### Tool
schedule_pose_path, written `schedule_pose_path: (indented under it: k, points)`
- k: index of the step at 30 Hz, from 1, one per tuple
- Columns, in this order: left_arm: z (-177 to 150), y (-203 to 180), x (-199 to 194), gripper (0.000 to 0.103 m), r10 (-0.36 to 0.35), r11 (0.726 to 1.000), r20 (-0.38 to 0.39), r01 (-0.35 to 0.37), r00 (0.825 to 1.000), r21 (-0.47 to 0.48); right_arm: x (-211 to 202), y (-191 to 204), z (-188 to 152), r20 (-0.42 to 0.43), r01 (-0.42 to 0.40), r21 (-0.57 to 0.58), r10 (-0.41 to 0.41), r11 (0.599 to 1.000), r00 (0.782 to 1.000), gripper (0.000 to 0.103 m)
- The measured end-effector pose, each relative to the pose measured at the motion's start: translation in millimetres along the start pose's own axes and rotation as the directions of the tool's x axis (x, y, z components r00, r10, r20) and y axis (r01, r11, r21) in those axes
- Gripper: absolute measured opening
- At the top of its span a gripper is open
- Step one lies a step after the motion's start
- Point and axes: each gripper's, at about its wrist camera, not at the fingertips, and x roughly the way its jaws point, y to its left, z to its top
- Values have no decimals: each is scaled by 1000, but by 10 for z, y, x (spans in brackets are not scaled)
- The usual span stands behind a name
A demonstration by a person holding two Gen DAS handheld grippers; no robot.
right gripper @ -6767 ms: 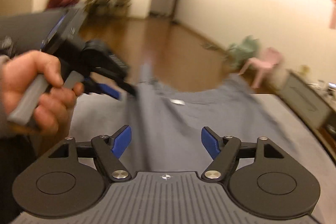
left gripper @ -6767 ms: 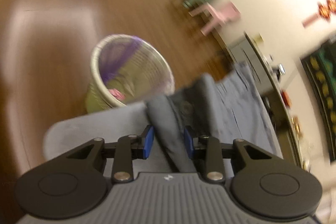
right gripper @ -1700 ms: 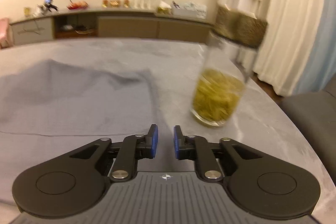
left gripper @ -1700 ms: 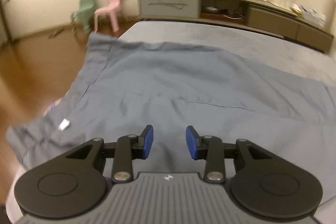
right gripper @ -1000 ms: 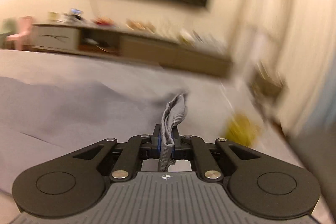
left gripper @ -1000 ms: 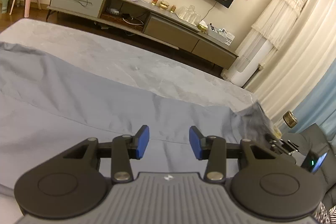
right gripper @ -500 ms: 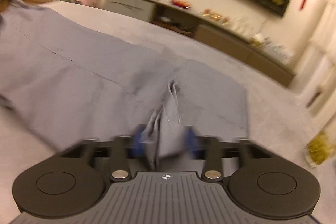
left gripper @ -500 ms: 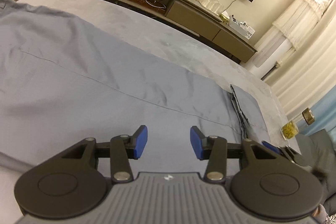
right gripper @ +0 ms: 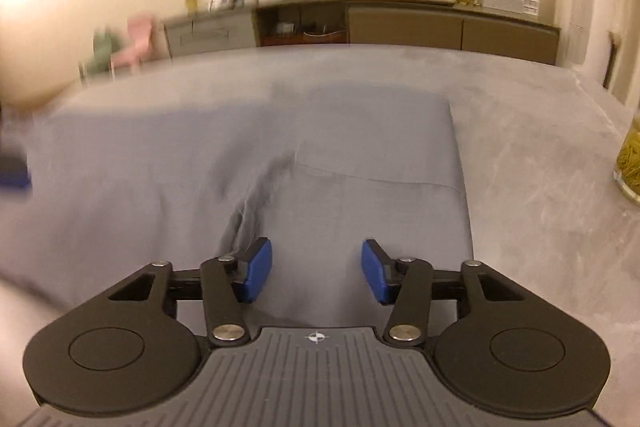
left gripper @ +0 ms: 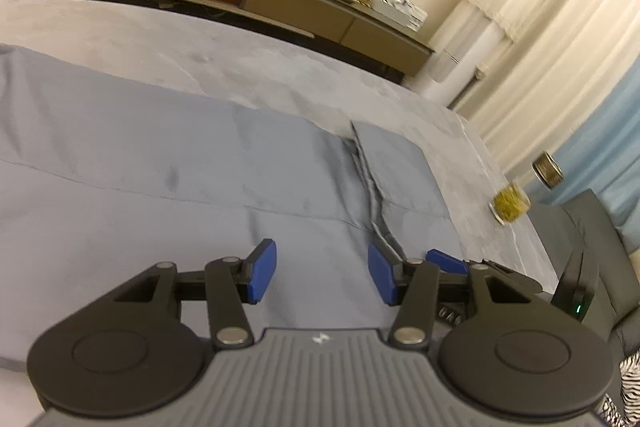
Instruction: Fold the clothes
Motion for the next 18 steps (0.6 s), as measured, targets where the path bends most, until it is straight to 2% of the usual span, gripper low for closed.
schedule_pose_path:
  k: [3,5,8,12,15,18]
  points:
    - [-64,16,74,51,30,1000,-21,-30,999,-9,-117,69,-43,-22,16,-59,-18,998,1000,52]
    - [-74,88,41,51,39,999,-17,-39,999,-26,-194,73,7,23,31,-67,-30,997,999,52]
    - [-88,196,-9,51,52,997,-11,-53,999,-52,-178,-7,75,62,20,-39,-18,999,998,53]
    - [-107,341,-76,51,71,994,-3,-71,998,-87,41,-123,55,13,31,-43,-31,999,999,56]
    - [-121,449,-126,52,84,990,3,-84,996,-113,-38,-201,66,11,61,-30,-60,998,998,56]
    - [-135,557,-175,52,98,986,8,-96,995,-139,-108,-340,72,46,95,30,-96,995,994,55]
